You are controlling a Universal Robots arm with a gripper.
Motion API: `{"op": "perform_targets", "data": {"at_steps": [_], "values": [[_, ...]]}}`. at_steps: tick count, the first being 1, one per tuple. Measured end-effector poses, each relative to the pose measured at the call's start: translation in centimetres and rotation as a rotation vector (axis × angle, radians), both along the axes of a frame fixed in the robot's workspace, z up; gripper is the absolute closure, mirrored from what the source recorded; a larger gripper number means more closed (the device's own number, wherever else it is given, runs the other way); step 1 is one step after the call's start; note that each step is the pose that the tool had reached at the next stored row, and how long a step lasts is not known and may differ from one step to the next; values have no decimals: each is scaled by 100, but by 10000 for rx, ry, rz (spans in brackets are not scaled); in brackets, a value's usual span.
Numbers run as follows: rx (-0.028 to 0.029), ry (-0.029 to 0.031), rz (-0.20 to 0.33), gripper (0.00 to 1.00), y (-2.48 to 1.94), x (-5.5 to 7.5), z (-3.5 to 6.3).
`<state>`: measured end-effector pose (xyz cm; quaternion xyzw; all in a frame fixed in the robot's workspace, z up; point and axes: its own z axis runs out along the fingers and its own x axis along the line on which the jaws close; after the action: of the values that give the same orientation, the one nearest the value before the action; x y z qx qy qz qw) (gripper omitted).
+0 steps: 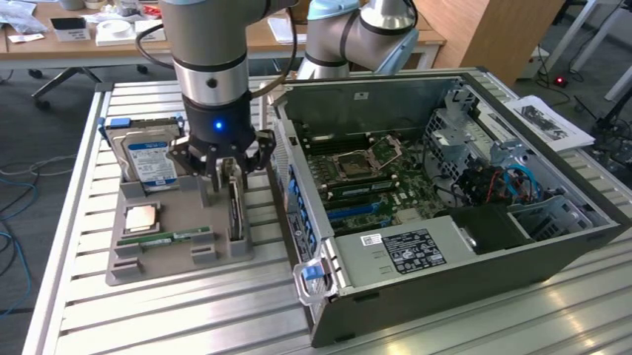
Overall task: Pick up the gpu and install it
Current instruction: 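Pick up the gpu and move the gpu toward the slot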
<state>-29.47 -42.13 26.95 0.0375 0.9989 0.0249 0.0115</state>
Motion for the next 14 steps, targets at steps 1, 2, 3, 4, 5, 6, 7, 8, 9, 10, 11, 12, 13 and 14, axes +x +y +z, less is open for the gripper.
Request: {"op": "perform_targets", "data": {"at_steps": [1, 2, 3, 4, 5, 6, 7, 8, 9, 10, 11, 12, 13, 14], "values": [[0, 0, 0, 51, 0, 0, -11], [0, 0, 0, 51, 0, 0, -21], [0, 0, 0, 51, 0, 0, -30], [0, 0, 0, 51, 0, 0, -39], [0, -1, 0, 51, 0, 0, -47], [0, 0, 0, 51, 0, 0, -55], [-1, 0, 0, 51, 0, 0, -64], [-1, 0, 1, 51, 0, 0, -75], [0, 0, 1, 51, 0, 1, -87], [-1, 0, 1, 51, 0, 0, -100], [0, 0, 0, 51, 0, 0, -111], [0, 0, 0, 51, 0, 0, -123], [-1, 0, 0, 51, 0, 0, -134], [-1, 1, 0, 51, 0, 0, -144]]}}
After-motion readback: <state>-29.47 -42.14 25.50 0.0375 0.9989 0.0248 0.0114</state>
